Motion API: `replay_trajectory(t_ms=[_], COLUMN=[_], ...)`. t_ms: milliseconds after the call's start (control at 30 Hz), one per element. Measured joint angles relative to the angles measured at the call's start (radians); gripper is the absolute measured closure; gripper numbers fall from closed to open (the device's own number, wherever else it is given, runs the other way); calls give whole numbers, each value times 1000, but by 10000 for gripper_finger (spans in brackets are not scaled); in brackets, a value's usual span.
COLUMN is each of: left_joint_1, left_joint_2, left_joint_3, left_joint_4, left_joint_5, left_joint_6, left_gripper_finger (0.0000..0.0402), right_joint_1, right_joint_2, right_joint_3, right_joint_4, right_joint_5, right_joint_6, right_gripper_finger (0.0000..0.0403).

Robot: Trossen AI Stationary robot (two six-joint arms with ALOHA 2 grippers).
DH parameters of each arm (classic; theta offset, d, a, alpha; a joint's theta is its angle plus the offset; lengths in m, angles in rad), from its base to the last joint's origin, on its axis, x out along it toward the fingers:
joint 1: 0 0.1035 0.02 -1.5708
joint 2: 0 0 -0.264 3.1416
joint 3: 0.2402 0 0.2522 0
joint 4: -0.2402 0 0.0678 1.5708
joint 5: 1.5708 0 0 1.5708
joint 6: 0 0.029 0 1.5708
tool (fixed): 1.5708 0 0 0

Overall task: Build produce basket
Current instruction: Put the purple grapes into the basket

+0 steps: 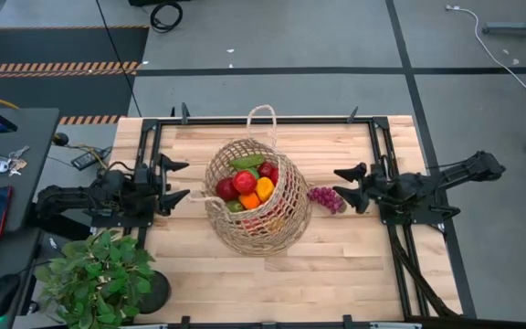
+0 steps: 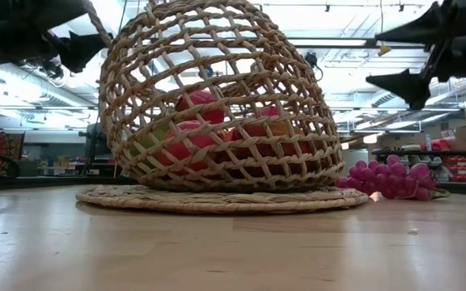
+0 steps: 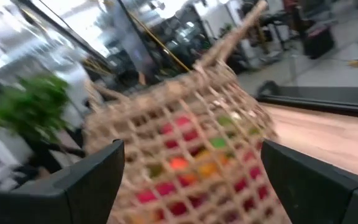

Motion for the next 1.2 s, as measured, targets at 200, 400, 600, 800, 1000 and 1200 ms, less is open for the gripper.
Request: replay_trajectory(t_ms=[200, 400, 600, 800, 1000, 1200], left_joint_1=[0, 0, 1, 0, -1, -1], left_joint_2=[1, 3, 4, 4, 3, 3], left_joint_3=[0, 0, -1, 70, 191, 307], left_joint_4=[-44, -142, -291, -375, -502, -642], left_joint_5=[60, 233, 187, 206, 194, 170], left_joint_6=[28, 48, -20, 50, 31, 61], left_gripper_finger=[4, 4, 4, 4, 4, 4], right_joint_1=[0, 3, 2, 0, -2, -2], right_joint_2=[125, 247, 420, 537, 590, 595], right_joint_3=[49, 218, 353, 458, 571, 613], right_joint_4=[-37, -268, -485, -607, -787, -777], right_joint_5=[16, 6, 18, 25, 25, 23], right_joint_6=[-11, -35, -31, -76, -62, -77], right_gripper_finger=[23, 23, 23, 23, 23, 23])
